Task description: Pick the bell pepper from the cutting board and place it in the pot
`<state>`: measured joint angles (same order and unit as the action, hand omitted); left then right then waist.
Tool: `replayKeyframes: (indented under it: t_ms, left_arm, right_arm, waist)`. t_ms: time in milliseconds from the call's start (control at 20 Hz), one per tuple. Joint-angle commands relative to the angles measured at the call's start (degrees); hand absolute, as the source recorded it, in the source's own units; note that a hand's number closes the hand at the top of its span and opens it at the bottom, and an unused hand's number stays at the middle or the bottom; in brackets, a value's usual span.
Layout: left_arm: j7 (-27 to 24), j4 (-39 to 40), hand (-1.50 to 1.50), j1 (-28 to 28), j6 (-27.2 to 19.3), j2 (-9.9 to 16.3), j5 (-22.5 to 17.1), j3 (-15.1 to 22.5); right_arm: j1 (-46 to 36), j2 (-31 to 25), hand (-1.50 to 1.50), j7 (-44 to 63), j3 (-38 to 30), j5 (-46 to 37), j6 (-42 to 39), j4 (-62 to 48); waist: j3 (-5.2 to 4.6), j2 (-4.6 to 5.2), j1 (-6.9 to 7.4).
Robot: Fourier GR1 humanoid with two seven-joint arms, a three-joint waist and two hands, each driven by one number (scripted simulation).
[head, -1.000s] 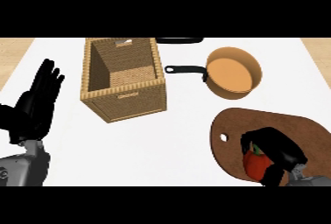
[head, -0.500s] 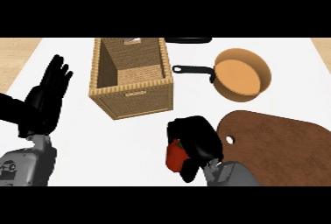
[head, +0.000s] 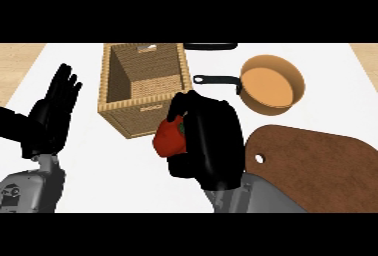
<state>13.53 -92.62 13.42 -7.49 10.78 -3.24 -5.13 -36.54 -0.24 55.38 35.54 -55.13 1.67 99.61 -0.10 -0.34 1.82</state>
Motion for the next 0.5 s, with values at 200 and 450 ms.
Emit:
replayKeyframes:
  t_ms: [200,450]
  left_arm:
    - [0.6,-1.2,0.00,-0.5,-1.1,-0.7,0.6,-0.1]
    - [-0.9,0.8,0.00,-0.6,1.0,1.0,-1.1,-2.6]
  right_arm:
    - [-12.9,0.2,1.50,12.4,-4.1,-7.9,3.4,-2.1]
    - [-13.3,0.2,1.50,6.0,-15.6,-4.6,0.9,-2.3]
  waist:
    - [0.06,0.19,-1.33]
    - [0.08,0.32,-1.75]
